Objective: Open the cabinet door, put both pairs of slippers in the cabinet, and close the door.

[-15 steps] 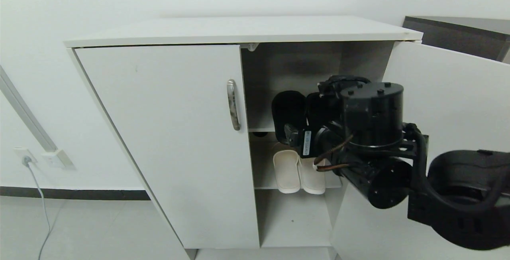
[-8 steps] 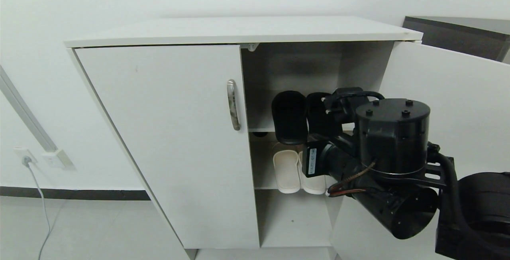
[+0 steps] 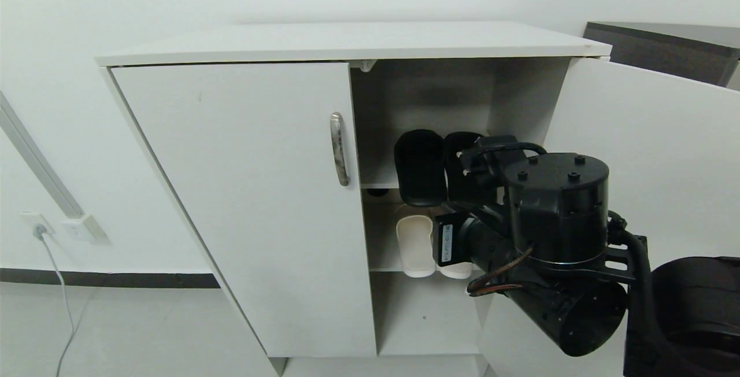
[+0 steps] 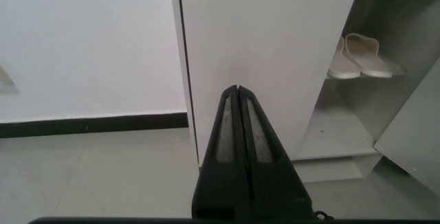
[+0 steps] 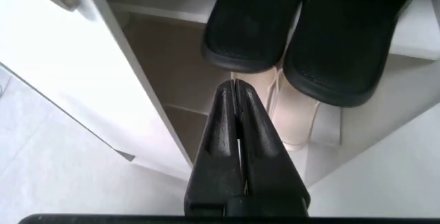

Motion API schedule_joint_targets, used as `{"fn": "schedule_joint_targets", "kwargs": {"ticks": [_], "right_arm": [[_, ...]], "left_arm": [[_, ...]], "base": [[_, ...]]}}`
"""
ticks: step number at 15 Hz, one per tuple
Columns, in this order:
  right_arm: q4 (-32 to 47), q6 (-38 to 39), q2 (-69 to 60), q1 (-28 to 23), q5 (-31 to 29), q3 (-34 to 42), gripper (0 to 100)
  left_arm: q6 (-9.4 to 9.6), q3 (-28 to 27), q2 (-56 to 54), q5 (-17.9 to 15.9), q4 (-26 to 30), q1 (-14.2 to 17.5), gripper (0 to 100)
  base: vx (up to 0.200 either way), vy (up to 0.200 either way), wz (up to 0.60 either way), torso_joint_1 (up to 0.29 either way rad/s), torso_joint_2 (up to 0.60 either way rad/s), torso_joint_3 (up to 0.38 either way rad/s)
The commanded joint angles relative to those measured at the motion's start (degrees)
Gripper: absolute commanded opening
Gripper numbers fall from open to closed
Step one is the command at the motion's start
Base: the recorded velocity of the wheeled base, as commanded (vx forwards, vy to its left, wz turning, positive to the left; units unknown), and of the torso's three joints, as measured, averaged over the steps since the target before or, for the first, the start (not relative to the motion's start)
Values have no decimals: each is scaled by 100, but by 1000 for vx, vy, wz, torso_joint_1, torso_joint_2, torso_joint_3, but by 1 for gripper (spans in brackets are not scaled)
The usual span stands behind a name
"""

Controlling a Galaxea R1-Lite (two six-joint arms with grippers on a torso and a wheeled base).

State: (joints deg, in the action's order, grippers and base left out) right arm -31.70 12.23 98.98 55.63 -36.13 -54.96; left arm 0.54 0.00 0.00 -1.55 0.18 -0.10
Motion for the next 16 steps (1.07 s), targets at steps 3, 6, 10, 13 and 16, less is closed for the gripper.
{"fn": "schedule_joint_targets", "kwargs": {"ticks": [3,6,10,13,16], "right_arm": [[-3,-1,52,10,1,2,0],[-3,-1,78,1,1,11,0],[-3,8,78,-17,-8,29,0],[-3,8,87,-25,-8,29,0],[-3,25,96,-157,19,73,0]], "left_arm": [[-1,0,0,-3,-1,1,0],[-1,0,0,5,-1,1,0],[-1,0,9,5,-1,1,0],[-1,0,0,-3,-1,1,0],[-1,0,0,5,-1,1,0]], "base": [[-200,0,0,6,4,2],[-200,0,0,2,1,1],[-200,0,0,2,0,5],[-200,0,0,4,1,-2],[-133,0,0,0,3,3]]}}
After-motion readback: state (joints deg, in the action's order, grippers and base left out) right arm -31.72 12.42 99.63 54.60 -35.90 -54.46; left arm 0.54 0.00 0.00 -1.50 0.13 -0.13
